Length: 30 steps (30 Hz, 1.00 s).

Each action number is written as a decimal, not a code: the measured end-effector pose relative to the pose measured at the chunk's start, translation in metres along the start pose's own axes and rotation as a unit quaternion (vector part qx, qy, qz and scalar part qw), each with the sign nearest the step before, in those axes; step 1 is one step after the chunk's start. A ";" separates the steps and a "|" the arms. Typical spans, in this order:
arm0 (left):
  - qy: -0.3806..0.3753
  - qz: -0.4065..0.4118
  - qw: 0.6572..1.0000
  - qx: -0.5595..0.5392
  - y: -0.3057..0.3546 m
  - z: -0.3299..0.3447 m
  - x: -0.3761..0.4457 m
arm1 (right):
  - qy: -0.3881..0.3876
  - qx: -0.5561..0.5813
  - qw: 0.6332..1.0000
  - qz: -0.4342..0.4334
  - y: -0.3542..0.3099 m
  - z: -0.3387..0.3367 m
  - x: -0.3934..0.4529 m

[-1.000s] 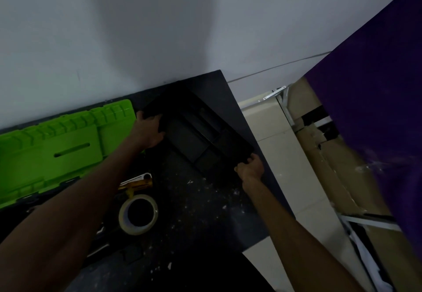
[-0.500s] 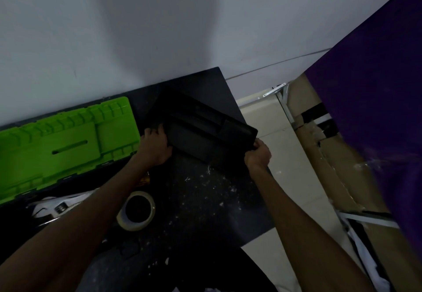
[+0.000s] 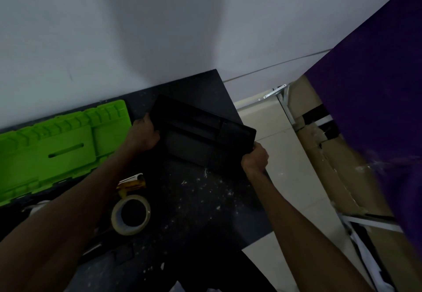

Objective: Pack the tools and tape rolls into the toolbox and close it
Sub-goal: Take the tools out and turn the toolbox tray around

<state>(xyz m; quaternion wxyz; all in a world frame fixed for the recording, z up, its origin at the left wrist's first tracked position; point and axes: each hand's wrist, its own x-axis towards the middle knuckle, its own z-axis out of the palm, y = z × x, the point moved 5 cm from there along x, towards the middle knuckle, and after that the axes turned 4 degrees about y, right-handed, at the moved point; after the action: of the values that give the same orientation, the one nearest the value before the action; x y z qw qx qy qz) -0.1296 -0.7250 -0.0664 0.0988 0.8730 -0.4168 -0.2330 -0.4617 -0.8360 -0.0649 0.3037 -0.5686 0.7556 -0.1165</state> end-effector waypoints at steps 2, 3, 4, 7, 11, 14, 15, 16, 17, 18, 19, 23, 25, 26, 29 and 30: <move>0.004 -0.031 0.999 -0.023 0.001 0.000 0.001 | 0.000 -0.002 1.000 0.007 0.000 0.000 0.000; 0.009 -0.049 0.998 -0.041 0.002 -0.001 0.002 | 0.003 0.005 1.000 0.007 0.000 -0.003 0.000; 0.009 -0.065 0.996 -0.060 0.003 -0.003 0.002 | 0.006 0.014 1.000 0.009 0.001 -0.005 0.001; 0.016 -0.060 0.991 -0.116 0.005 -0.008 0.002 | 0.025 0.061 0.998 0.017 0.007 -0.016 0.004; 0.052 -0.057 0.980 -0.182 0.009 -0.025 -0.007 | 0.041 0.104 0.994 0.011 0.007 -0.029 0.003; 0.108 -0.076 0.959 -0.251 0.016 -0.051 -0.020 | 0.058 0.143 0.988 -0.005 -0.005 -0.039 -0.003; 0.122 -0.078 0.954 -0.264 0.016 -0.058 -0.025 | 0.060 0.152 0.986 -0.015 -0.009 -0.040 -0.006; 0.138 -0.081 0.951 -0.266 0.015 -0.068 -0.031 | 0.061 0.164 0.984 -0.026 -0.015 -0.041 -0.009; 0.155 -0.081 0.948 -0.267 0.012 -0.077 -0.037 | 0.057 0.176 0.982 -0.035 -0.021 -0.041 -0.013; 0.174 -0.088 0.943 -0.269 0.006 -0.085 -0.044 | 0.050 0.189 0.980 -0.043 -0.028 -0.040 -0.019; 0.197 -0.090 0.938 -0.271 -0.002 -0.094 -0.054 | 0.042 0.197 0.978 -0.051 -0.034 -0.039 -0.027; 0.236 -0.133 0.923 -0.272 -0.045 -0.116 -0.086 | 0.013 0.199 0.977 -0.079 -0.054 -0.024 -0.058; 0.244 -0.157 0.914 -0.283 -0.074 -0.123 -0.109 | -0.002 0.193 0.976 -0.103 -0.066 -0.015 -0.078; 0.243 -0.169 0.912 -0.284 -0.089 -0.125 -0.120 | -0.007 0.189 0.976 -0.109 -0.072 -0.011 -0.087; 0.254 -0.200 0.896 -0.306 -0.131 -0.133 -0.162 | -0.042 0.181 0.974 -0.127 -0.086 0.003 -0.131; 0.261 -0.208 0.893 -0.302 -0.146 -0.137 -0.176 | -0.049 0.181 0.973 -0.133 -0.089 0.010 -0.145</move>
<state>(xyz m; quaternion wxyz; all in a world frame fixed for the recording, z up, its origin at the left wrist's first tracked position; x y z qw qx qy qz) -0.0587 -0.4998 0.0567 0.4123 0.8972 -0.0947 -0.1265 -0.3608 -0.7281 0.0211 0.4197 -0.6050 0.6236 -0.2627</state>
